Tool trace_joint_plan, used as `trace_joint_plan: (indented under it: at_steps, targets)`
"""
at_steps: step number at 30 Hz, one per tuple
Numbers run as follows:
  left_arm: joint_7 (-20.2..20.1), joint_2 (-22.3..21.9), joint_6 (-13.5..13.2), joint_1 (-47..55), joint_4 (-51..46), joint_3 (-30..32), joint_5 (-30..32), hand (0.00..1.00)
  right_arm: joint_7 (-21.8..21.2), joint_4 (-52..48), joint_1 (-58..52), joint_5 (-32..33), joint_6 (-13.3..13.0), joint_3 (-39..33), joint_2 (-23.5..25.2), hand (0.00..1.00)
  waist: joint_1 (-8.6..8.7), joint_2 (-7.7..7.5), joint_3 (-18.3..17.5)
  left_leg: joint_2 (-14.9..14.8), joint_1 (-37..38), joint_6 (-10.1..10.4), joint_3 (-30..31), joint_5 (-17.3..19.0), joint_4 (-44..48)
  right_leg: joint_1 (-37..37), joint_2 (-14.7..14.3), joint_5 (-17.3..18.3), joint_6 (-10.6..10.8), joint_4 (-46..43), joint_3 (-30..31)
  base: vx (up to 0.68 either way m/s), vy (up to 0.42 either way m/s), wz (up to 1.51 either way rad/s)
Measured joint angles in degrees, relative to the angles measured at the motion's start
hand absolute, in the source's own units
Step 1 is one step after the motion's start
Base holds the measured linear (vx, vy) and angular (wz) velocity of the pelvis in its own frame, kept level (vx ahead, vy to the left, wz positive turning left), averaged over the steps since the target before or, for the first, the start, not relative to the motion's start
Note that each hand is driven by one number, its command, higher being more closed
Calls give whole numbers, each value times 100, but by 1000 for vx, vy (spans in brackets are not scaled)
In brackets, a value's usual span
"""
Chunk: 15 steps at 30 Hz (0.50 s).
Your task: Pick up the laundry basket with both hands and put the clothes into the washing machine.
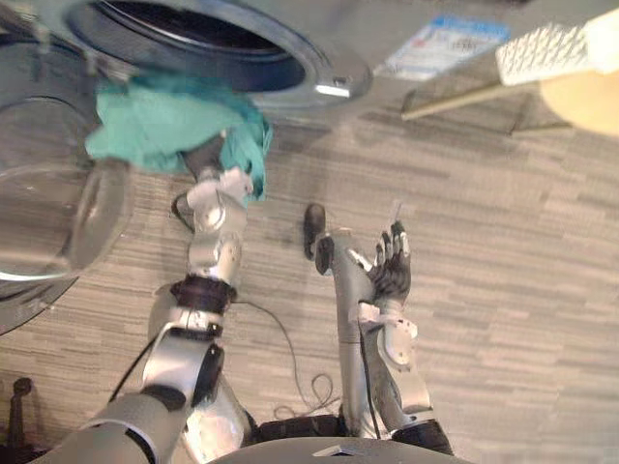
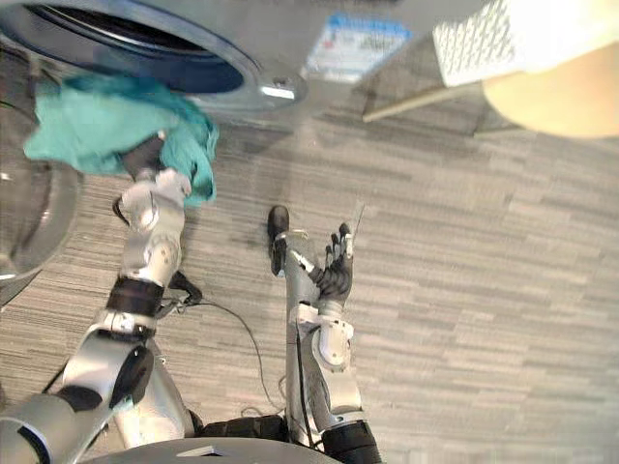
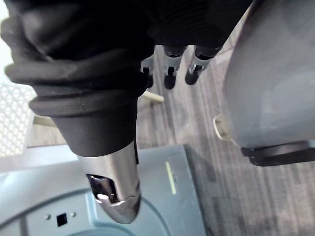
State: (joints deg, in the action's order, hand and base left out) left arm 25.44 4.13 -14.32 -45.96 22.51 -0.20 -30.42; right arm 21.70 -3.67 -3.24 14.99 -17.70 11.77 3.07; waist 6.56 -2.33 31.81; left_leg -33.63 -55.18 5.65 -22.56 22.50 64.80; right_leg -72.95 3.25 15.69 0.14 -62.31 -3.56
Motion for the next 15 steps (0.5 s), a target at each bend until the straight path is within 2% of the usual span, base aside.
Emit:
trace_joint_plan:
  at_steps: [1,3,6,8,12,15]
  targets:
    - [-3,99,2,-241,-160,4,3,100,-3,-252,-1,106,-122,-13,2,0,61,0,0,-71,-316,47,55,171,239,-363,-53,1,3,-191,64,-89,22,-13]
    - [-66,336,2,-582,-397,-11,13,100,-63,-616,1,173,-270,-31,4,0,71,-2,1,-227,-822,57,68,348,621,-926,-164,-61,39,-374,163,-102,42,-22]
    - [-54,804,23,-958,-407,-6,24,100,-221,-947,-20,339,-440,-65,3,0,165,4,6,-361,-1317,24,160,485,993,-1363,-200,-172,8,-527,169,-54,57,-15]
    - [-39,1035,29,-1269,-407,-52,26,100,-304,-1129,-145,415,-512,-139,3,0,152,4,7,-399,-1517,42,197,532,1100,-1541,-244,-257,23,-535,198,-17,35,-8]
    - [-3,1701,109,-2150,-396,-264,58,100,-480,-1258,-234,786,-591,-326,11,0,235,5,9,-402,-1778,8,98,576,1129,-1796,-280,-424,154,-324,272,-21,35,-8]
    - [43,2043,297,-3161,-123,-329,350,100,-516,-1173,-330,843,-586,-414,1,0,304,6,11,-480,-1787,-61,-120,619,1091,-1856,-367,-627,227,-44,343,5,61,-23]
